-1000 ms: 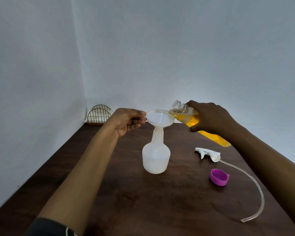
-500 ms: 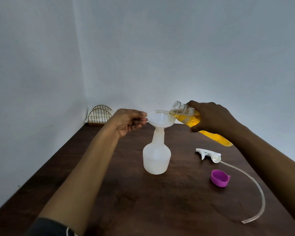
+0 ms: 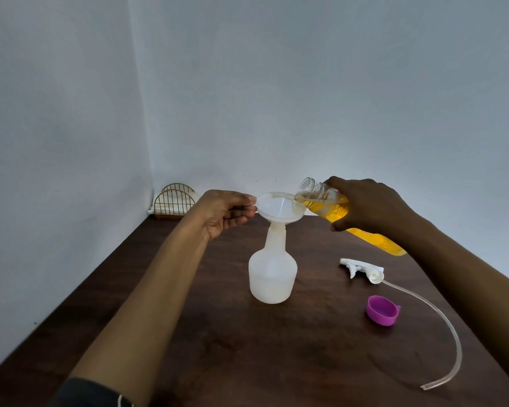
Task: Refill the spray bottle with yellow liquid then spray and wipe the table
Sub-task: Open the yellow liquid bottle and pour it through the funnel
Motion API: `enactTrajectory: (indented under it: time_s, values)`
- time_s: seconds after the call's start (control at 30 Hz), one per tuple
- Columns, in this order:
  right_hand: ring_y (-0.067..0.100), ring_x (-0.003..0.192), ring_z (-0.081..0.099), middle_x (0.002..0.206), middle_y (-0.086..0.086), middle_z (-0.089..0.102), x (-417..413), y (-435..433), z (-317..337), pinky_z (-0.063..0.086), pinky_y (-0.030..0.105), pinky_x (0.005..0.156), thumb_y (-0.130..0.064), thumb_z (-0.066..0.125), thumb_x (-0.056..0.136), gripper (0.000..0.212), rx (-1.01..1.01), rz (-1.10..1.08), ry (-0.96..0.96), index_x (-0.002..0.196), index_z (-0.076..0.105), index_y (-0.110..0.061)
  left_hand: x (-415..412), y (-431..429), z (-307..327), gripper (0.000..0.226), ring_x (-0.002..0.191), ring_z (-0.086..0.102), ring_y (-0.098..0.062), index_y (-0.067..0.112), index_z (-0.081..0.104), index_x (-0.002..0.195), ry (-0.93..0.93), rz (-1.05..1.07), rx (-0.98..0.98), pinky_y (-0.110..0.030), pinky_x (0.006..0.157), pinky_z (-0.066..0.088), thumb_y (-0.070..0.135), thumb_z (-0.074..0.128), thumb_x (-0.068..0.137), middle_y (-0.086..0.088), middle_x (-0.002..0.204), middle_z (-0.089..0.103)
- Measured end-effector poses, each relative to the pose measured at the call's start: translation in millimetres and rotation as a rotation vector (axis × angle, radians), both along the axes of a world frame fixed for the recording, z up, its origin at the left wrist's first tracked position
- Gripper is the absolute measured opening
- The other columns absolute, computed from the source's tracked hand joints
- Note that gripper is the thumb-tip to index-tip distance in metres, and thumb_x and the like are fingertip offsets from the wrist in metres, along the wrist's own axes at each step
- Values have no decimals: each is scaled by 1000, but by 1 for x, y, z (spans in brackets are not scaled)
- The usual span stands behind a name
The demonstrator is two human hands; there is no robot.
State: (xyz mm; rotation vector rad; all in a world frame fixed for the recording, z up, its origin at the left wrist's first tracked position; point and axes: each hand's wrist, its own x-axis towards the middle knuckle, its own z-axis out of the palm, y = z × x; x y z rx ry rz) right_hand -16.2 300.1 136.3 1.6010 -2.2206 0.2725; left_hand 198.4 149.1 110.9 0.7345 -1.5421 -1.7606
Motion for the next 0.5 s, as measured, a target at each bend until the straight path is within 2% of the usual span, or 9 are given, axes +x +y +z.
enactTrajectory:
  time_s: [0.5]
  values:
    - [24,106,54,113,-4,63,0,0,1,36,29,68,-44,79,63,78,9,-8,9,130,40,-36,0,-1,-1,6,48,64,-5,3,67,78,12,-16,-3,-16,44,51,4,64,83,-2,55,69]
